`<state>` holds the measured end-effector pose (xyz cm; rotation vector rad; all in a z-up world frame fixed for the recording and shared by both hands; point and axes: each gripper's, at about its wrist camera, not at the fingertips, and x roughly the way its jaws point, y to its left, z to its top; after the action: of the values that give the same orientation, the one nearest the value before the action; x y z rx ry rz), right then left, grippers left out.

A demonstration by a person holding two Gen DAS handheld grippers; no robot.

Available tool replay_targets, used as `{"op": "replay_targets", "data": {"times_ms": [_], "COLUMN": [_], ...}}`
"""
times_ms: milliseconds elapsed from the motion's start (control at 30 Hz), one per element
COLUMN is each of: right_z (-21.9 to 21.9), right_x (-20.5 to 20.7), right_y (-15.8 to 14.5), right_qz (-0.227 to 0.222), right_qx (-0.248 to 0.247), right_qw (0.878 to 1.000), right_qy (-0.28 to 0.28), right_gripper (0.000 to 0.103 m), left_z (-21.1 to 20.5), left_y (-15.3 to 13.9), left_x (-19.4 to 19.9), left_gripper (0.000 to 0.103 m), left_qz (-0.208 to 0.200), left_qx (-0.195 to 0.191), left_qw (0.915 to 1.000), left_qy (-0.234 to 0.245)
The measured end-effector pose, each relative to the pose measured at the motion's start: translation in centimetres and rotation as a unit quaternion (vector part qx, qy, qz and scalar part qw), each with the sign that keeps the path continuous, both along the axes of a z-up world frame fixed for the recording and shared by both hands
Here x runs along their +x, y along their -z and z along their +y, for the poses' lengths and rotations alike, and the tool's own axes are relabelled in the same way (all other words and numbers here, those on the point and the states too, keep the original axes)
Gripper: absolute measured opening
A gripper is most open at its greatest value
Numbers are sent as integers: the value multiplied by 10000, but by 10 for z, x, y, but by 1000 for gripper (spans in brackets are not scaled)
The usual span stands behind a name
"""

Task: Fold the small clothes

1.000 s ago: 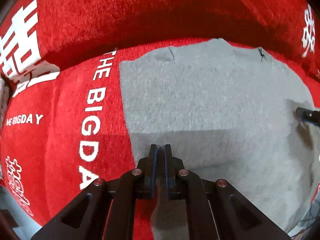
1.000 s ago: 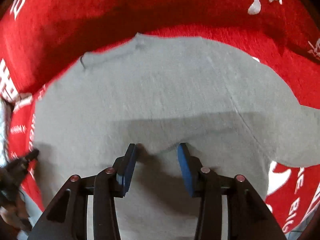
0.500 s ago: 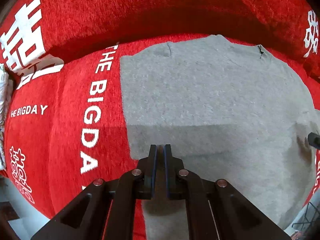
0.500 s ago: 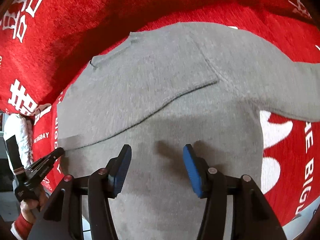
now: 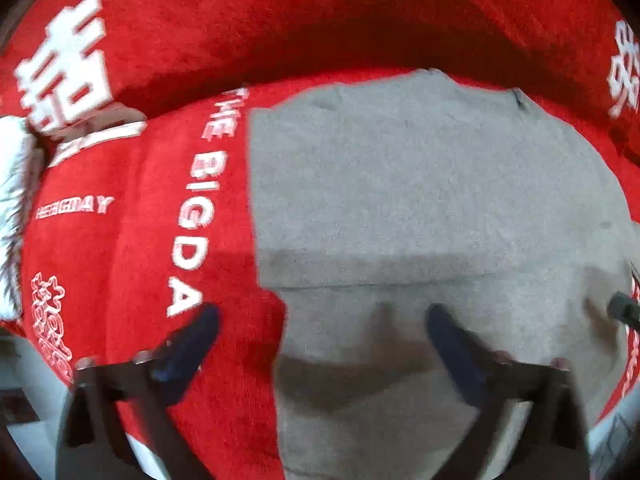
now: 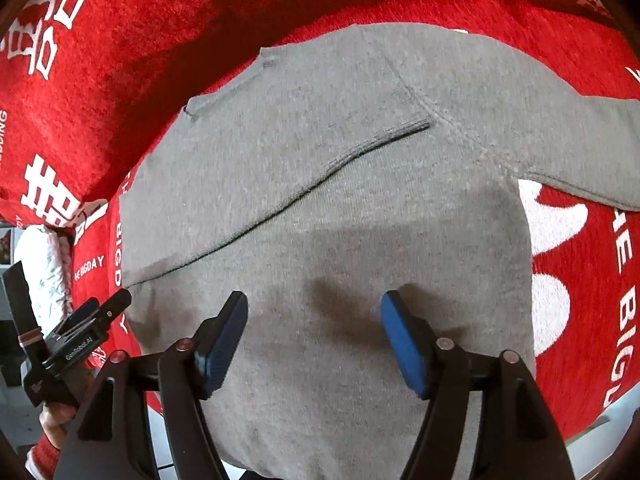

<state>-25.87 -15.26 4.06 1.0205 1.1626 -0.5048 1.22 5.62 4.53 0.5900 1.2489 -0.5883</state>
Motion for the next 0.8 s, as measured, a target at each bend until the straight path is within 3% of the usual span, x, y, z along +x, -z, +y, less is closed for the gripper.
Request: {"op": "replay_targets", "data": {"times_ms": [167,367,467,800], "right_z": [-2,-10,-16,-64], "right_x": [-5,-14,-21,-82], "right_y": [-1,-2,-1,1], "right_qz": [66,196,193,-70], "right_qx": [-87,-236,-231,-71], "right_qw": [9999,9995,9995,9971], "right_qy": [26,42,98,751], "right_gripper": [82,83,83,83], "left_z": [-5,-17,-29,-82], "left_y": [3,4,12,28], "left_x": [-4,-15,-24,-62], "left_gripper": [102,102,102,102], "left_qz": [22,291,357,647], "left_qx": [149,105,281,473], "left_qw": [9999,9995,9990,9956], "left_qy": [54,-6,28,490]}}
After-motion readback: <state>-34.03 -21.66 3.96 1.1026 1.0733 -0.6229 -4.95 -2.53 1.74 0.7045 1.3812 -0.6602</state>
